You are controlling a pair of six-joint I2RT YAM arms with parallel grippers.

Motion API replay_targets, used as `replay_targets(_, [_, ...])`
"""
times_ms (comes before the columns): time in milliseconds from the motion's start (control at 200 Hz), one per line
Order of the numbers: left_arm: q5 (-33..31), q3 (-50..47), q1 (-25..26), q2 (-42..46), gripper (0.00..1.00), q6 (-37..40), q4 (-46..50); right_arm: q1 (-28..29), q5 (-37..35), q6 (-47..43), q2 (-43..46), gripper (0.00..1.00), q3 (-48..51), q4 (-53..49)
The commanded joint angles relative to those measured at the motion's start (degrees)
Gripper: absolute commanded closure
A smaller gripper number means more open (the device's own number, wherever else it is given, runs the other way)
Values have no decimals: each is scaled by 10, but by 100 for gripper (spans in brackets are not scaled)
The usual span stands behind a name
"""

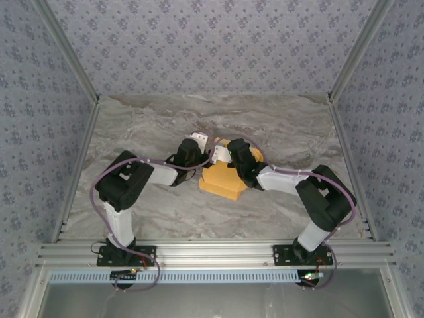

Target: Fold the paper box

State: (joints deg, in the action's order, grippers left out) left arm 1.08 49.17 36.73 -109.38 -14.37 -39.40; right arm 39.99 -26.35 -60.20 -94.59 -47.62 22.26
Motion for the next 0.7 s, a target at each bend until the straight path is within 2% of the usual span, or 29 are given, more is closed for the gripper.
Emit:
replay_targets(0, [25,-6,-5,22,39,11,-20,-5,-14,13,9,100,-11,-27])
replay_targets(85, [26,-3,-8,20,40,13,-20,-5,-13,13,9,100,-11,-27])
replay_targets(265, [17,25,-9,2,53,22,-2,-3,-12,14,10,100,-12,-30])
replay_targets(495, [-19,51,-7,-24,63,-10,-10,0,-2,20,11,100,-8,-37])
replay_targets(695, [-103,69,14,-33,70,-14,18,2,2,21,10,100,-10,-39])
